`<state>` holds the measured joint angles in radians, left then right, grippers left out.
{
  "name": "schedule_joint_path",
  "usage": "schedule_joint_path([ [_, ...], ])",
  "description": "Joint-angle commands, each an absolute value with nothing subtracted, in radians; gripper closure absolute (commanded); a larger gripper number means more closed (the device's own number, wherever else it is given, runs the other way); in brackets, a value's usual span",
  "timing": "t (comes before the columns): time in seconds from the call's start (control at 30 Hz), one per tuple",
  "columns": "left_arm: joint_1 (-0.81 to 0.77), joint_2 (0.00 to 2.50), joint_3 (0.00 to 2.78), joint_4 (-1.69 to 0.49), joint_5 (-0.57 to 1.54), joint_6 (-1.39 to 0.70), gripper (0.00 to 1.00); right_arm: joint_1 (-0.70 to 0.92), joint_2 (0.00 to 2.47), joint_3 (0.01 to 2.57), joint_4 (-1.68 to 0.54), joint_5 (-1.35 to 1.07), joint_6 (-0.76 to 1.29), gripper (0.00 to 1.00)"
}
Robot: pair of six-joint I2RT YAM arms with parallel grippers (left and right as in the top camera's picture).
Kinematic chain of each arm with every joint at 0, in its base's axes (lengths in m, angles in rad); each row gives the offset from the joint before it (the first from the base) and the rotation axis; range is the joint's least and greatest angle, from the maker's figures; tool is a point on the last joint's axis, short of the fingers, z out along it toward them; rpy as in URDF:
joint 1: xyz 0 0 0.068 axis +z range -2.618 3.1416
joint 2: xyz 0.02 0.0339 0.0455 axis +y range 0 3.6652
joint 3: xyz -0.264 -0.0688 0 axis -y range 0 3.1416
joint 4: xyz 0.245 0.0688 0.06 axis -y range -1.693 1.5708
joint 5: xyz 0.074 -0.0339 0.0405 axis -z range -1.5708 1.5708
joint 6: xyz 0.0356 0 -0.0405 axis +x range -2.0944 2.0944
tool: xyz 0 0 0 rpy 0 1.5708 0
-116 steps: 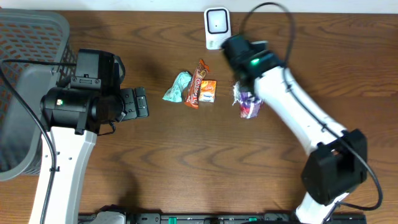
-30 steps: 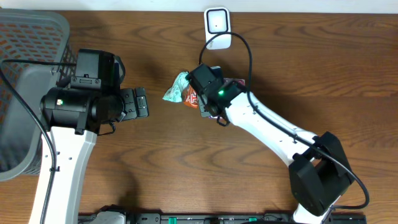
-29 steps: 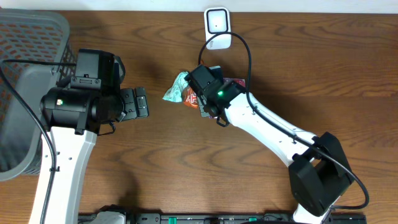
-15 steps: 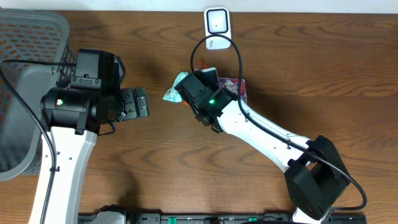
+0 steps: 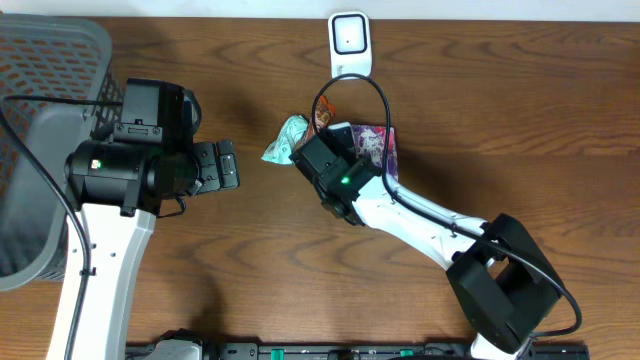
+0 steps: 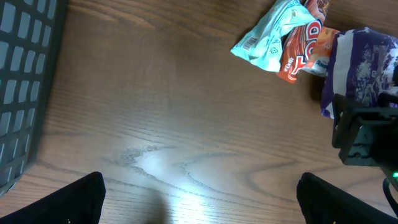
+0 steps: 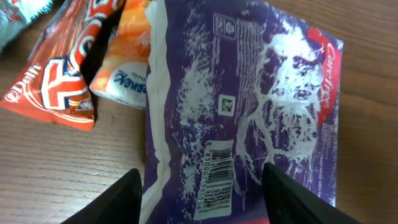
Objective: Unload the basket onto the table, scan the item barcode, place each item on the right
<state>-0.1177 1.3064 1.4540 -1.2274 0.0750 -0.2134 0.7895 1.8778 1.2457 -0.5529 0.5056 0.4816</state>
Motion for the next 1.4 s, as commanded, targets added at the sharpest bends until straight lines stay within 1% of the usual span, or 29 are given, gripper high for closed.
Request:
schedule_joint_path([
  [0.0,-0.112,1.309,1.459,-1.230,0.067,-0.219,0.02,0.793,1.852,1.212,-0.525,0.526,0.432,0.43],
  [0.27,-0.112,1.309,1.459,-1.230,0.067,-0.219,0.02,0.793,1.859,1.168,-0.464,0.525,0.410,0.41],
  [0.3,-0.112,1.309,1.459,-1.230,0.067,-0.219,0.02,0.793,1.863,1.168,-0.463,0.525,0.410,0.43],
  [0.37,-0.112,1.309,1.459,-1.230,0.067,-0.219,0.02,0.793,1.866,1.168,-0.464,0.525,0.410,0.51],
  [0.43,-0.112,1.309,1.459,-1.230,0.067,-0.219,0.02,0.793,1.867,1.168,-0.464,0.525,0.410,0.65],
  [0.6,-0.112,1.309,1.459,-1.230,0.067,-0.219,0.02,0.788,1.855,1.198,-0.490,0.525,0.410,0.97],
  [0.63,-0.112,1.309,1.459,-1.230,0.067,-0.219,0.02,0.781,1.850,1.215,-0.509,0.525,0.411,0.99],
  [0.8,-0.112,1.309,1.459,-1.230,0.067,-0.219,0.02,0.714,1.806,1.318,-0.633,0.482,0.414,0.99],
  [0.9,-0.112,1.309,1.459,-1.230,0.067,-0.219,0.02,0.645,1.772,1.367,-0.693,0.386,0.413,0.99],
  [1.03,-0.112,1.309,1.459,-1.230,0.067,-0.219,0.02,0.520,1.728,1.388,-0.734,0.168,0.410,0.99],
  [1.23,-0.112,1.309,1.459,-1.230,0.067,-0.219,0.02,0.249,1.714,1.387,-0.772,-0.302,0.370,0.99],
  [1.37,-0.112,1.309,1.459,-1.230,0.067,-0.219,0.02,0.108,1.724,1.385,-0.809,-0.461,0.284,0.99],
])
